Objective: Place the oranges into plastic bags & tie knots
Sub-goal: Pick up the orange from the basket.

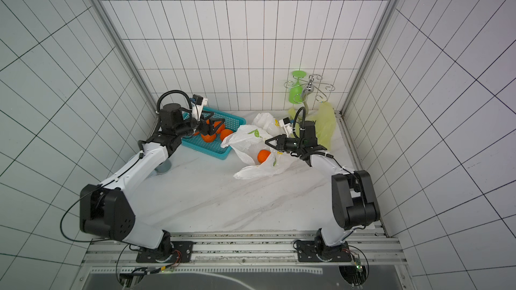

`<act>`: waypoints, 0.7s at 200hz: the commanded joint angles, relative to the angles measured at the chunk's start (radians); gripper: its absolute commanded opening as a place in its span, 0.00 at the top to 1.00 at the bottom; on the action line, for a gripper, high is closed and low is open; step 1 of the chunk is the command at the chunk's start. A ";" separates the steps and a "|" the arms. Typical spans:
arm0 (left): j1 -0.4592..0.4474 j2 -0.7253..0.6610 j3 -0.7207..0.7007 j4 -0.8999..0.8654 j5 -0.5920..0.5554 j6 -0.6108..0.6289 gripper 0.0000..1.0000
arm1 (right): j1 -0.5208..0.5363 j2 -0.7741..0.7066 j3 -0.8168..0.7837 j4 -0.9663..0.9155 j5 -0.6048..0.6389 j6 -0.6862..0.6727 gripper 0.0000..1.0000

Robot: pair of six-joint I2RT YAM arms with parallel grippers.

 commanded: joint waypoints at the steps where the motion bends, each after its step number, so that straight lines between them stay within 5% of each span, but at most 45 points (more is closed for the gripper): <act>1: -0.018 0.162 0.118 -0.195 -0.306 0.140 0.18 | -0.014 -0.035 0.067 -0.013 0.014 -0.028 1.00; 65: -0.096 0.520 0.400 -0.373 -0.390 0.142 0.17 | -0.025 -0.054 0.056 -0.014 0.017 -0.037 1.00; 140: -0.131 0.717 0.568 -0.469 -0.450 0.132 0.15 | -0.033 -0.064 0.049 -0.012 0.011 -0.039 1.00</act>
